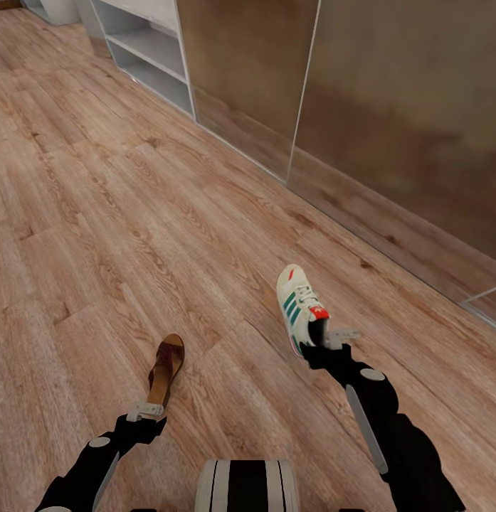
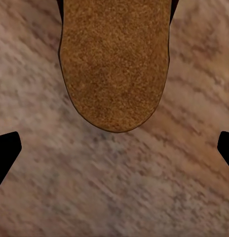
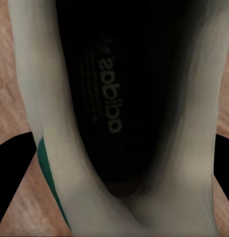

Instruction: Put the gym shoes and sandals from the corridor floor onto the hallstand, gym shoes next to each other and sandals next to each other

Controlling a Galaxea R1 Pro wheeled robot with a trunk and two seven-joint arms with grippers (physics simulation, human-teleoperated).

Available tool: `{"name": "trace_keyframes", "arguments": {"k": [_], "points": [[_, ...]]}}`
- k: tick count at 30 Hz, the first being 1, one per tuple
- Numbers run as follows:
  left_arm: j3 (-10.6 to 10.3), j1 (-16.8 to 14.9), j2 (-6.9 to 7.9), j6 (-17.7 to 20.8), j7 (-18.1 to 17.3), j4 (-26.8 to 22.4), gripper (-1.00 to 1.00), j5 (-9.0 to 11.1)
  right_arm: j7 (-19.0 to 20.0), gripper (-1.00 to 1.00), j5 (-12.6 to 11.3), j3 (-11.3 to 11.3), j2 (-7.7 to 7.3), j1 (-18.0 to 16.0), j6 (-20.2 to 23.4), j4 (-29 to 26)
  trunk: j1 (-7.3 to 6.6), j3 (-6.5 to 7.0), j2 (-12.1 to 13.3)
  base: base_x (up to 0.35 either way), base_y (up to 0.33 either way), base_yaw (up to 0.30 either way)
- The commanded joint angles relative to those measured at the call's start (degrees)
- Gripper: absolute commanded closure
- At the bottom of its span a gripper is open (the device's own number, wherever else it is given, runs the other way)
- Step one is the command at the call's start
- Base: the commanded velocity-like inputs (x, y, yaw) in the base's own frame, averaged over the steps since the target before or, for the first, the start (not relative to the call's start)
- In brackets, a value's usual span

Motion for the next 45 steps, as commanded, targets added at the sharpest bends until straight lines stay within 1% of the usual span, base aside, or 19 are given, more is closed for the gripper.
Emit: {"name": "trace_keyframes", "arguments": {"k": [1,12,27,32,45], "points": [[0.34,-0.01,-0.06,0.23,-0.5,-0.12,-1.0,-0.41,0.11,1.0,-0.36,0.03,-0.04,-0.03,0.28,0.77,-0.01,-0.03,-0.01,0.0,0.0,0.0],[0.31,0.03,0.0,0.2,-0.58,-0.12,-1.0,-0.41,0.05,1.0,-0.3,0.13,-0.04,-0.04,0.13,3.66,-0.01,-0.03,-0.01,0.0,0.0,0.0],[0.31,-0.01,0.01,0.2,-0.58,-0.12,-1.0,-0.41,-0.08,1.0,-0.32,0.03,-0.04,-0.04,0.11,4.05,-0.01,-0.03,-0.01,0.0,0.0,0.0],[0.31,-0.01,-0.04,0.2,-0.58,-0.12,-1.0,-0.41,-0.09,1.0,-0.37,0.03,-0.04,-0.04,0.11,4.01,0.12,-1.14,-0.08,0.0,0.0,0.0],[0.31,0.06,0.02,0.17,-0.58,-0.15,-1.0,-0.41,-0.09,1.0,-0.32,-0.44,-0.04,-0.04,0.11,3.8,0.12,-1.14,-0.08,0.0,0.0,0.0]]}}
